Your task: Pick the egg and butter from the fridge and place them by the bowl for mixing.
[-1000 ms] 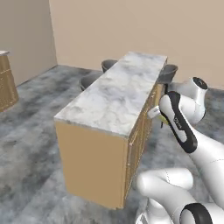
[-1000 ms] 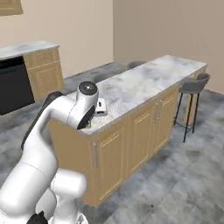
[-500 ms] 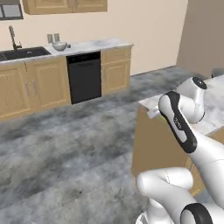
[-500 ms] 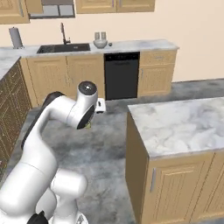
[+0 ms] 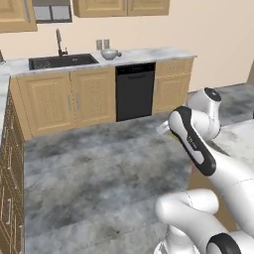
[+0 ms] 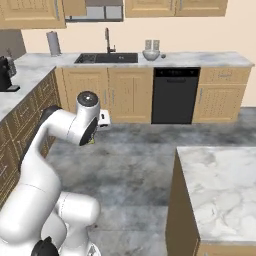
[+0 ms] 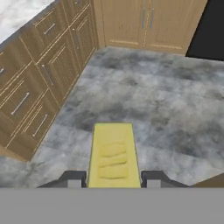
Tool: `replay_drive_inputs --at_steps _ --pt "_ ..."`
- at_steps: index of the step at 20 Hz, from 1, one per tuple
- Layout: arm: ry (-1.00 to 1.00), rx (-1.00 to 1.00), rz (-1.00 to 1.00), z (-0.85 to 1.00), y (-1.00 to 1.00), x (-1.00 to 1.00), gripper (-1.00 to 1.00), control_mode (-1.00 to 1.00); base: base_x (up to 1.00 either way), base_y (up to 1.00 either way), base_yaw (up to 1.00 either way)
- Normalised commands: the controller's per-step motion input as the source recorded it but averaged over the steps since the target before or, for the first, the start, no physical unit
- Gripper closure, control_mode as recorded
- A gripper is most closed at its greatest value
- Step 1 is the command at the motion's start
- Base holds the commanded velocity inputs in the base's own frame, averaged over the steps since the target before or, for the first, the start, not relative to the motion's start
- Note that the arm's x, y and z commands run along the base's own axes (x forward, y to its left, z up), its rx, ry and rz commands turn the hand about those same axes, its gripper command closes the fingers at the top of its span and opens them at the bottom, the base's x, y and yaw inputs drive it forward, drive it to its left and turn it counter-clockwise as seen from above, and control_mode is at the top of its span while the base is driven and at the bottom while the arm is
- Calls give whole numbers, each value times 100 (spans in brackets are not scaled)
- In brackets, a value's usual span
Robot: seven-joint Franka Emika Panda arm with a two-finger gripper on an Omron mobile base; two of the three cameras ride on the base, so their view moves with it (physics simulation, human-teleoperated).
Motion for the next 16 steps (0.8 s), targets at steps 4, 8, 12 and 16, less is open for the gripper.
replay_drive_inputs --at_steps 4,8,12,16 --pt "0 0 0 0 0 0 100 100 94 -8 3" --pt "0 0 0 0 0 0 100 100 94 -9 3" --pt "0 0 0 0 0 0 100 100 92 -14 0" --pt "0 0 0 0 0 0 100 100 90 -17 0"
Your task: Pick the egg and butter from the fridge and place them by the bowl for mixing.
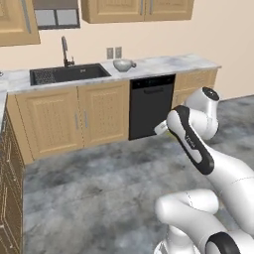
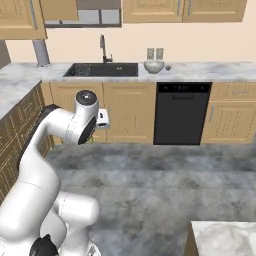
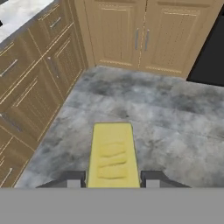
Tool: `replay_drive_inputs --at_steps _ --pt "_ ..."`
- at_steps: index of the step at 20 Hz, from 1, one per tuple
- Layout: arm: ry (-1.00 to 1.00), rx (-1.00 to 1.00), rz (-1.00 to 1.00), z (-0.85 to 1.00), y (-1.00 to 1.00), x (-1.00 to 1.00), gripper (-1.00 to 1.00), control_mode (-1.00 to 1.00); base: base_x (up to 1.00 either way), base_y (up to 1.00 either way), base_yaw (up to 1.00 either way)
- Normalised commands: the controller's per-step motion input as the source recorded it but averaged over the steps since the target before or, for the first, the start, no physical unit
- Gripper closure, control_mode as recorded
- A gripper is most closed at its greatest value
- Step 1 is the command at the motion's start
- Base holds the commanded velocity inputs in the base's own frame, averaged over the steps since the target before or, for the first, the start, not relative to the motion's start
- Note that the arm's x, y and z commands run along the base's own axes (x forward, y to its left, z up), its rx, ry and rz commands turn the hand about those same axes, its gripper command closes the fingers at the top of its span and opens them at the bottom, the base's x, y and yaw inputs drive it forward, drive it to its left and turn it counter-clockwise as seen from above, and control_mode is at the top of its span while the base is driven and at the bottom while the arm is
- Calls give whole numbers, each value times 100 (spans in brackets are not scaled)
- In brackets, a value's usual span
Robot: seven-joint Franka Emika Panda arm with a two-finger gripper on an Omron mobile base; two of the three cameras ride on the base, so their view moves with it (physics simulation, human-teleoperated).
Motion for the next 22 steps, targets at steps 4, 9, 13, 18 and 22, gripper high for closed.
replay_drive_inputs --at_steps 4,9,13,18,22 --pt "0 0 0 0 0 0 100 100 91 -18 0" --pt "0 0 0 0 0 0 100 100 88 -17 0" --pt "0 0 0 0 0 0 100 100 89 -18 0" --pt "0 0 0 0 0 0 100 100 90 -20 0" --pt "0 0 0 0 0 0 100 100 93 -23 0"
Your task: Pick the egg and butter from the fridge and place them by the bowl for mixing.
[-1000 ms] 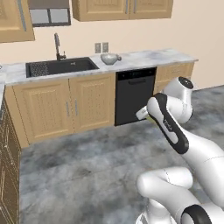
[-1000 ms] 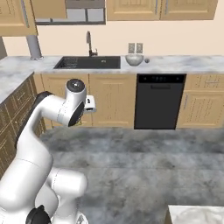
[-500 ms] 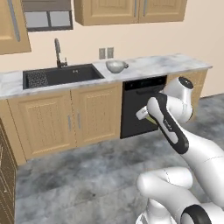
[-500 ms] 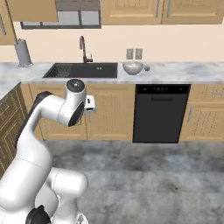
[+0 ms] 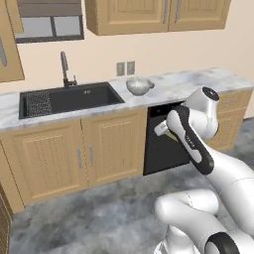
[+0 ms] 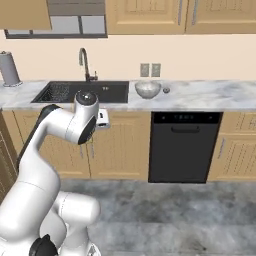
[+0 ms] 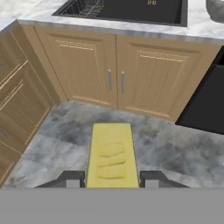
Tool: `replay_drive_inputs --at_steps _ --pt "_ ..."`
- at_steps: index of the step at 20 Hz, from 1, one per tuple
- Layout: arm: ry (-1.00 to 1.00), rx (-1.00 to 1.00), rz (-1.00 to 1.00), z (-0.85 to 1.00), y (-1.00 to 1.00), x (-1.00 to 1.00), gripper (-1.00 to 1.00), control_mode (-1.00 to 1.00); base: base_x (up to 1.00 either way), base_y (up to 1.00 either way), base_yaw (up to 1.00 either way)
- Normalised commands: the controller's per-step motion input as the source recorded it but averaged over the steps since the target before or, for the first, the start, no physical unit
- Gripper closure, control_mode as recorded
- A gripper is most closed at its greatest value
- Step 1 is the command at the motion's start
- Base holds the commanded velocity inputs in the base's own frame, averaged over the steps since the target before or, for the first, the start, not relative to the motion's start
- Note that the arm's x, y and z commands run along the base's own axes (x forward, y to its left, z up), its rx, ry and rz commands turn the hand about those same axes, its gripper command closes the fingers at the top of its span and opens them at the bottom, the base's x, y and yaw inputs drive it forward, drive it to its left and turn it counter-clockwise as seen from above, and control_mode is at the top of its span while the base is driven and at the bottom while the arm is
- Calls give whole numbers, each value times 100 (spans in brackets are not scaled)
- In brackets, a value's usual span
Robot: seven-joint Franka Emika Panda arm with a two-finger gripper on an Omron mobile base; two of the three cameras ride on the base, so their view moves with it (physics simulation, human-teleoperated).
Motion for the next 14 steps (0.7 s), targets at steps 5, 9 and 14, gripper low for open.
replay_drive_inputs --at_steps 5,9,14 --pt "0 0 0 0 0 0 100 100 90 -31 4" --pt "0 0 0 0 0 0 100 100 76 -38 13" --pt "0 0 0 0 0 0 100 100 68 -46 9"
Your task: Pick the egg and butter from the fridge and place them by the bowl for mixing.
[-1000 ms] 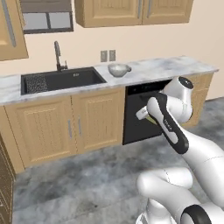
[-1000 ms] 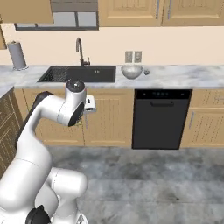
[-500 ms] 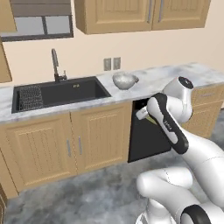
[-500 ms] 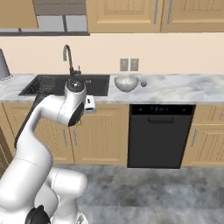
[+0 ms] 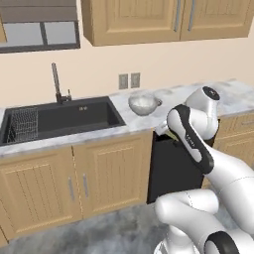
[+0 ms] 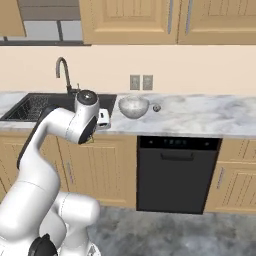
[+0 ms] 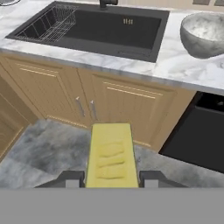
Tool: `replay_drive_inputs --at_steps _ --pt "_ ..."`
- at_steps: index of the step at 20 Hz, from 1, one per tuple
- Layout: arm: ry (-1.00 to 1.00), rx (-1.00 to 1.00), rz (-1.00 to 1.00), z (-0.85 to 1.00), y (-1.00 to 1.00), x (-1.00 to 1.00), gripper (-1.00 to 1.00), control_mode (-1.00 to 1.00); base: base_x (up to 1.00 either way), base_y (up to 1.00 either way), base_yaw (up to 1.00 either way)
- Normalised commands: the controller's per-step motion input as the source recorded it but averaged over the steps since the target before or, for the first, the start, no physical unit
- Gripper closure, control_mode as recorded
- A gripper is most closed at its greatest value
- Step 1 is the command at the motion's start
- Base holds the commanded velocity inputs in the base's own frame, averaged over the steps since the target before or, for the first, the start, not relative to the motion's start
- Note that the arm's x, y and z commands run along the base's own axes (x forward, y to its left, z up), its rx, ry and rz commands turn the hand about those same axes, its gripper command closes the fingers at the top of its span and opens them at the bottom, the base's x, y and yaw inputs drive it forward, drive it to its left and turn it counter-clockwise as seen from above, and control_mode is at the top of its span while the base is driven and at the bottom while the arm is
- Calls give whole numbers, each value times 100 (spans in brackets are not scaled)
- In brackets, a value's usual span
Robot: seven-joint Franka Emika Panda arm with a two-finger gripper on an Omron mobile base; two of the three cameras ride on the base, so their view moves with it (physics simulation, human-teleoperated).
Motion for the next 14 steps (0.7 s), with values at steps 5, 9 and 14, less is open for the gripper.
replay_drive_inputs --at_steps 5,9,14 --pt "0 0 0 0 0 0 100 100 58 -51 4" --pt "0 0 0 0 0 0 100 100 50 -54 0" --pt "0 0 0 0 0 0 100 100 60 -48 0"
